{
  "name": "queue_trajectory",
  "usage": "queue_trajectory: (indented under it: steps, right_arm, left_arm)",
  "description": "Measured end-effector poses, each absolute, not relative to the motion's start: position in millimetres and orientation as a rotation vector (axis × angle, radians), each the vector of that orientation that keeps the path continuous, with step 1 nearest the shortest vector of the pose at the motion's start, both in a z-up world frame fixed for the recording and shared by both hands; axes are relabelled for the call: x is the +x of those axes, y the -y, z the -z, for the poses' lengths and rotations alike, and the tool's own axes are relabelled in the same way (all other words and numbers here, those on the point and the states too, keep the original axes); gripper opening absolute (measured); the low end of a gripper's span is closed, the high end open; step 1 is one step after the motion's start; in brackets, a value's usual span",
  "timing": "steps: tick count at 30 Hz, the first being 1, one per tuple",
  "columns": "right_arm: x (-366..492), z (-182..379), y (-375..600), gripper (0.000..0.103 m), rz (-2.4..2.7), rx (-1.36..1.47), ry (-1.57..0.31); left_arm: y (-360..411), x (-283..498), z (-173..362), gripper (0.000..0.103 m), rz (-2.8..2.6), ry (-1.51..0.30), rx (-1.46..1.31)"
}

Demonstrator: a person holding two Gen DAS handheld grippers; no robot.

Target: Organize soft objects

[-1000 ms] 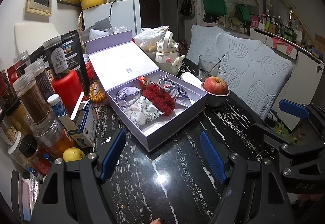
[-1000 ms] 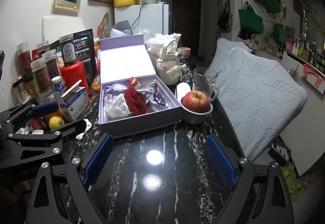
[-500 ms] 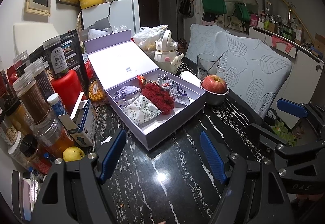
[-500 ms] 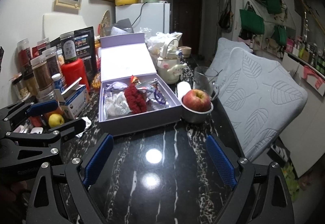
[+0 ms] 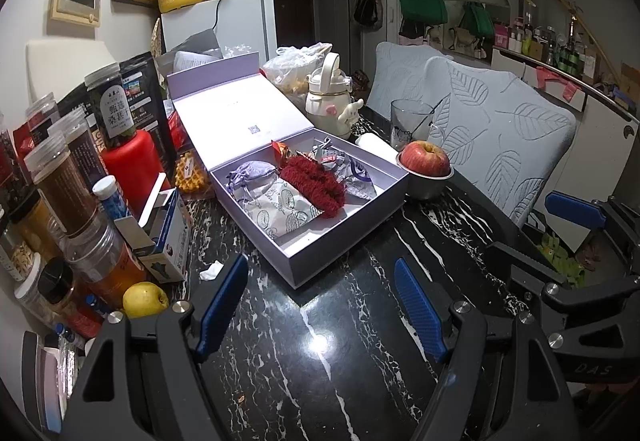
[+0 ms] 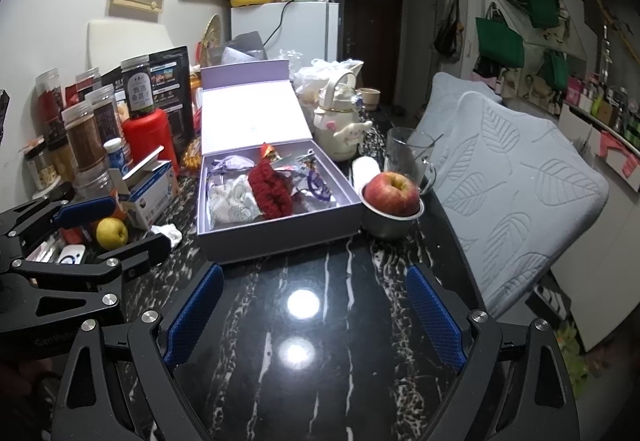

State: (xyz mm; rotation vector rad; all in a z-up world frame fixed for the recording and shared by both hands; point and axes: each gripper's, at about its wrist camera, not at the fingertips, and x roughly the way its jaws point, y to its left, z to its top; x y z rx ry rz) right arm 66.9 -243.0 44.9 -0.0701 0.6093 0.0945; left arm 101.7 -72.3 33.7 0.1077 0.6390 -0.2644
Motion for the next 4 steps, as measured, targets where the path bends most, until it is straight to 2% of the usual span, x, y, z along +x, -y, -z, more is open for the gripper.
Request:
queue_trajectory:
  steps: [4]
  right_arm:
    - [68.5, -42.1, 240.4, 0.095, -0.104, -0.074, -0.62]
  left_arm:
    - [66.7, 102.9, -28.8, 0.076, 0.258, -0.654, 0.097]
